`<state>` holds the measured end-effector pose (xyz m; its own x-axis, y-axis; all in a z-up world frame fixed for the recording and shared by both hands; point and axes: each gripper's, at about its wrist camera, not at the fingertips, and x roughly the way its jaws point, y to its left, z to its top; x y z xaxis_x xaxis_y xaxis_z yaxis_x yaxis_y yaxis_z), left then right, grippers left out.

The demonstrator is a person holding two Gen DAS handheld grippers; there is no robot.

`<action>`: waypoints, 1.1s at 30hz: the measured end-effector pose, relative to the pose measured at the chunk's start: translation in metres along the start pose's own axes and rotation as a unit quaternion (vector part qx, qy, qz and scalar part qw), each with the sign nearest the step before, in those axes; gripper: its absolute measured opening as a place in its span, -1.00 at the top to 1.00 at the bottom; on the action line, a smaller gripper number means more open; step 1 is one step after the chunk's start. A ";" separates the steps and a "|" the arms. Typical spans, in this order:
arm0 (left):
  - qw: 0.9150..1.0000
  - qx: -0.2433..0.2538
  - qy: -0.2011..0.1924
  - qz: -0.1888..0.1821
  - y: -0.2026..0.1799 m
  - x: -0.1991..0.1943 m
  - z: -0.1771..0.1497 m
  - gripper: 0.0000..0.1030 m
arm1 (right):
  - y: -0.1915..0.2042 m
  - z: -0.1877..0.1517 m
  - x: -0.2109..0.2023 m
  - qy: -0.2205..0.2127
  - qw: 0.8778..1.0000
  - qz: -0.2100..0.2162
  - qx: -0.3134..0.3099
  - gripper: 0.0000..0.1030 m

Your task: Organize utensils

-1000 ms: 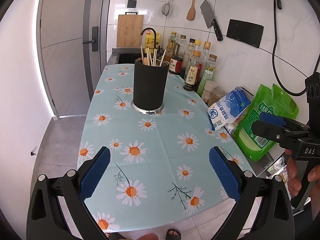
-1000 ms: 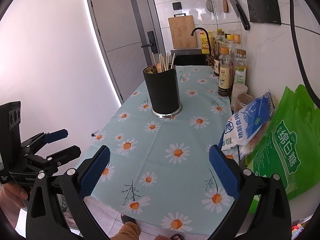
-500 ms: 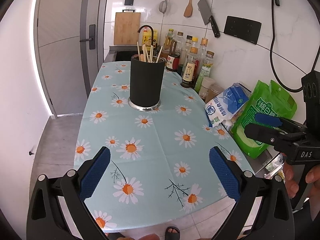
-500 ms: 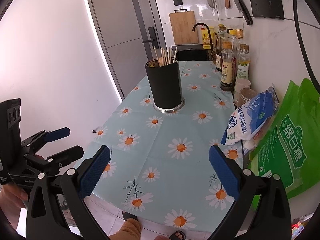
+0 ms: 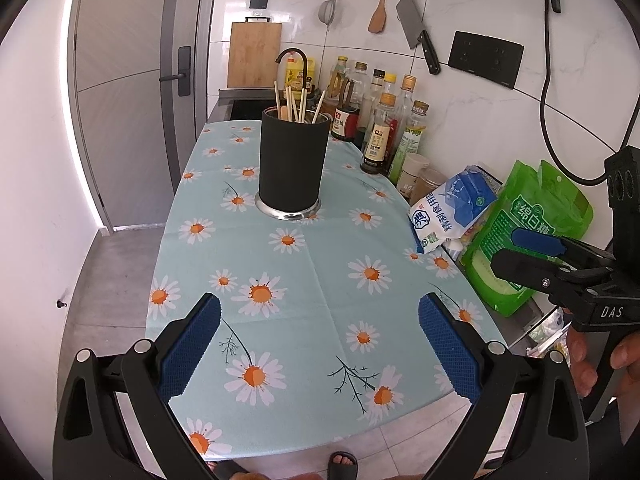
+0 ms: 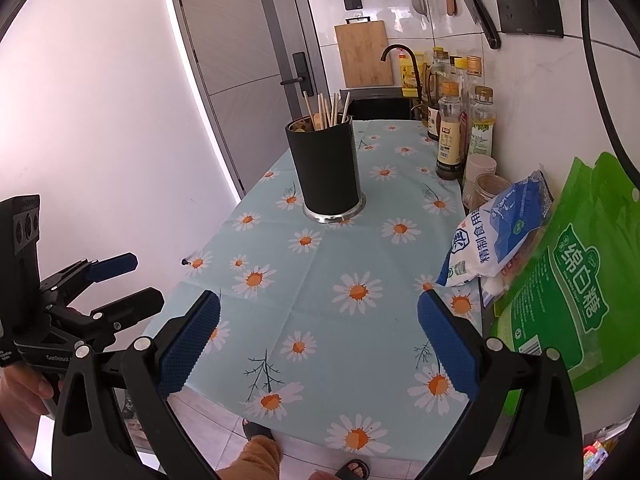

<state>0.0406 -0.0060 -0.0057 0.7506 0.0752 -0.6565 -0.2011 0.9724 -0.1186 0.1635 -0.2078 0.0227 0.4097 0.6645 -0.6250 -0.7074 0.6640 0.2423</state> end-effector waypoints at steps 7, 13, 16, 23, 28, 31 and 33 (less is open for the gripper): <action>1.000 -0.004 0.004 0.000 0.000 0.000 -0.002 -0.87 | -0.002 -0.001 -0.001 0.003 1.000 0.001 0.002 -0.90; 1.000 -0.001 0.003 0.002 -0.001 0.000 -0.002 -0.87 | -0.001 -0.003 0.000 0.005 1.000 0.003 0.003 -0.90; 1.000 0.000 0.002 0.002 -0.001 -0.001 -0.002 -0.87 | -0.001 -0.003 0.000 0.006 1.000 0.003 0.004 -0.90; 1.000 -0.003 0.005 -0.003 -0.001 0.002 -0.001 -0.87 | -0.001 -0.004 -0.001 0.005 1.000 0.005 0.006 -0.90; 1.000 -0.007 0.007 -0.005 -0.001 0.002 0.000 -0.87 | -0.002 -0.003 0.002 0.008 1.000 0.004 0.006 -0.90; 1.000 -0.007 0.005 -0.004 -0.001 0.002 0.000 -0.87 | -0.002 -0.003 0.002 0.008 1.000 0.005 0.006 -0.90; 1.000 -0.007 0.007 -0.004 -0.001 0.003 0.000 -0.87 | -0.002 -0.003 0.002 0.007 1.000 0.006 0.008 -0.90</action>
<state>0.0434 -0.0065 -0.0078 0.7436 0.0641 -0.6656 -0.2034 0.9699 -0.1338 0.1639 -0.2084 0.0185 0.3926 0.6684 -0.6318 -0.7033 0.6608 0.2620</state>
